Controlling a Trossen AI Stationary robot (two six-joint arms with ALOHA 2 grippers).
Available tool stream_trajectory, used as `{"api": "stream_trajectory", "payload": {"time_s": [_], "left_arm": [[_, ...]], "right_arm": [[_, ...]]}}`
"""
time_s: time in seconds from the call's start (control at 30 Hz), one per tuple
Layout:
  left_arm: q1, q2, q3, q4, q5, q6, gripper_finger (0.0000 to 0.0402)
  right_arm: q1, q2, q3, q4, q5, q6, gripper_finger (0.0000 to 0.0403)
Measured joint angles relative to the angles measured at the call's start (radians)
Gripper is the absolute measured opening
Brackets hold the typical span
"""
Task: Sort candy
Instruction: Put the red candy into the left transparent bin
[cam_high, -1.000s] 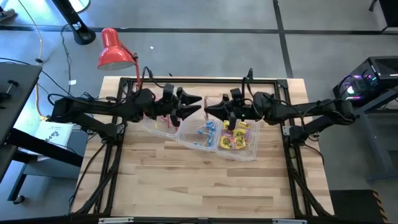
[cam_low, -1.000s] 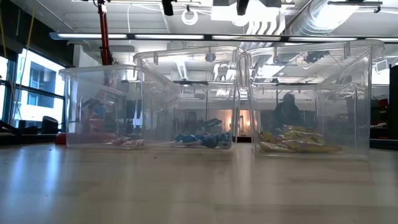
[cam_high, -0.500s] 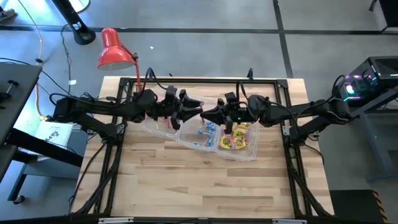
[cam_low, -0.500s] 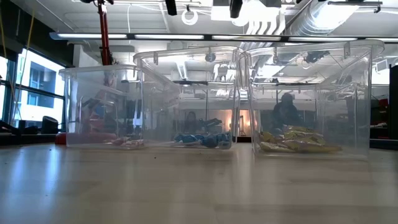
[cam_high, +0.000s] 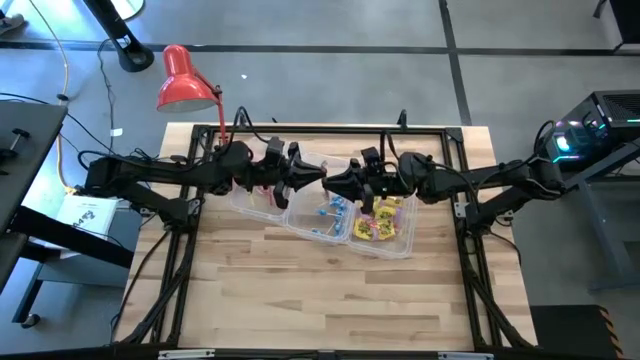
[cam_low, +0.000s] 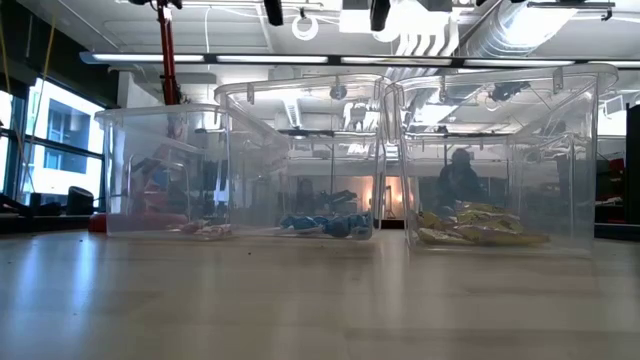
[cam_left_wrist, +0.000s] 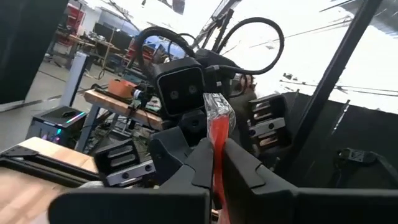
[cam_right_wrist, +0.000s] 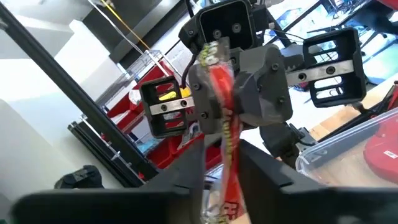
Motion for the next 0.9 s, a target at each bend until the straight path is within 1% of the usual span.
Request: {"api": "stream_trajectory", "payload": {"time_s": [0.1,0.2,0.27,0.3,0.37,0.43,0.47,0.53,0.57,0.63,0.7,0.8,0.9], "left_arm": [[0.025,-0.034,0.000,-0.054,0.004,0.010,0.0003],[0.050,-0.101,0.000,-0.146,-0.002,0.038,0.0002],[0.063,-0.159,0.000,-0.249,-0.009,0.059,0.0001],[0.067,-0.192,0.000,-0.319,-0.030,0.071,0.0001],[0.067,-0.260,0.000,-0.509,-0.128,0.104,0.0001],[0.062,-0.319,0.000,-0.756,-0.288,0.129,0.0001],[0.057,-0.342,0.001,-0.887,-0.373,0.117,0.0001],[0.057,-0.363,0.000,-1.117,-0.501,0.043,0.0000],[0.061,-0.366,0.000,-1.205,-0.540,-0.014,0.0001],[0.068,-0.363,-0.002,-1.333,-0.578,-0.110,0.0003],[0.074,-0.346,-0.004,-1.371,-0.589,-0.173,0.0010],[0.073,-0.307,-0.007,-1.374,-0.589,-0.201,0.0032],[0.072,-0.267,-0.007,-1.372,-0.568,-0.202,0.0067]], "right_arm": [[-0.004,-0.015,0.000,-0.004,0.010,0.007,0.0117],[-0.016,-0.050,0.000,-0.021,0.018,-0.021,0.0166],[-0.029,-0.076,0.000,-0.066,0.016,-0.036,0.0194],[-0.035,-0.088,0.000,-0.104,0.019,-0.040,0.0204],[-0.043,-0.107,0.000,-0.163,0.019,-0.041,0.0218],[-0.049,-0.124,0.000,-0.214,0.020,-0.041,0.0223],[-0.050,-0.127,0.000,-0.232,0.020,-0.040,0.0223],[-0.050,-0.124,0.000,-0.261,0.023,-0.036,0.0223],[-0.050,-0.120,0.000,-0.270,0.024,-0.036,0.0223],[-0.050,-0.114,0.000,-0.275,0.044,-0.040,0.0223],[-0.051,-0.114,0.000,-0.288,0.079,-0.043,0.0223],[-0.064,-0.114,0.000,-0.294,0.141,-0.043,0.0223],[-0.084,-0.120,0.000,-0.294,0.149,-0.042,0.0223]]}}
